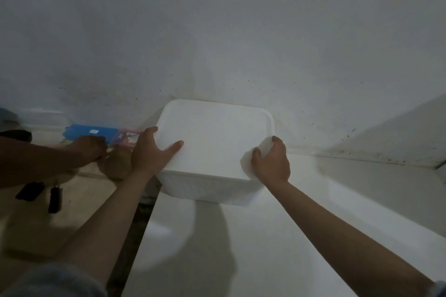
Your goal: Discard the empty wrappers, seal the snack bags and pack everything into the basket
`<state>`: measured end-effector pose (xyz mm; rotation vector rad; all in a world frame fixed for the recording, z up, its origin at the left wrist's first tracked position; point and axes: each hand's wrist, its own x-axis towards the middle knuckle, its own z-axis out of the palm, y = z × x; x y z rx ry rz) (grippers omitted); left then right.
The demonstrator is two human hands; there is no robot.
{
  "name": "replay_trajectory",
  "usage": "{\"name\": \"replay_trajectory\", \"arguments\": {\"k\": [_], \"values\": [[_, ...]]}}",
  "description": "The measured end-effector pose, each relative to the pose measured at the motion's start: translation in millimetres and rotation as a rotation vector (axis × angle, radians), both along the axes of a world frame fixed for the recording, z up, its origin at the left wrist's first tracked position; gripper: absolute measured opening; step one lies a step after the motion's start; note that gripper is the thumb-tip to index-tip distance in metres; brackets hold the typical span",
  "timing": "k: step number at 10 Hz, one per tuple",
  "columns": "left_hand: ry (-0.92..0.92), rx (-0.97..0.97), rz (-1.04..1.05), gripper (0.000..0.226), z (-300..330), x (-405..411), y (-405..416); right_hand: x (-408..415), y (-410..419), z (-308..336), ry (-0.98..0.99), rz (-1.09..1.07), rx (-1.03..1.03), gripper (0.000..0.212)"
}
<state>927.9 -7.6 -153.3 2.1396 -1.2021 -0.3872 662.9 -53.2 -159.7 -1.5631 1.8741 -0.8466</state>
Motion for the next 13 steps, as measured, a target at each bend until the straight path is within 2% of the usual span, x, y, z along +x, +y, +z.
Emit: {"name": "replay_trajectory", "arguments": {"k": [1,2,3,4,5,6,7,8,9,10,11,12,13], "values": [[0.053,-0.084,0.044,0.073,-8,2,-1,-2,-1,-7,-0.058,-0.03,-0.005,0.068],[-0.006,-0.043,0.026,0.075,-12,6,-6,-3,-3,-14,-0.153,-0.082,-0.056,0.064],[-0.174,0.068,-0.04,0.084,-11,5,-7,-4,0,-11,-0.154,-0.074,-0.051,0.063],[-0.238,0.119,-0.073,0.095,-8,3,-5,-1,4,-4,-0.123,-0.054,-0.039,0.062],[-0.105,0.187,-0.103,0.108,-7,9,-6,0,4,0,-0.081,-0.025,-0.008,0.058],[0.012,0.115,-0.07,0.097,-9,13,-8,-3,5,-3,-0.14,-0.014,0.048,0.058],[0.011,0.035,-0.015,0.084,-11,13,-8,-3,8,-12,-0.312,-0.063,0.035,0.058],[-0.019,0.041,0.004,0.083,-12,12,-9,0,8,-14,-0.387,-0.145,-0.002,0.056],[-0.113,0.145,-0.029,0.092,-12,13,-8,0,8,-14,-0.334,-0.108,0.018,0.058],[-0.289,0.304,-0.117,0.108,-4,12,-10,-7,3,-11,-0.229,0.009,0.124,0.066],[-0.302,0.472,-0.14,0.129,7,8,-9,-19,9,6,-0.296,-0.025,0.23,0.072],[-0.302,0.319,-0.115,0.132,19,-10,1,-42,15,39,-0.588,-0.293,0.046,0.059],[-0.395,-0.104,-0.249,0.102,1,-53,37,-79,20,103,-0.928,-0.491,-0.287,0.033]]}}
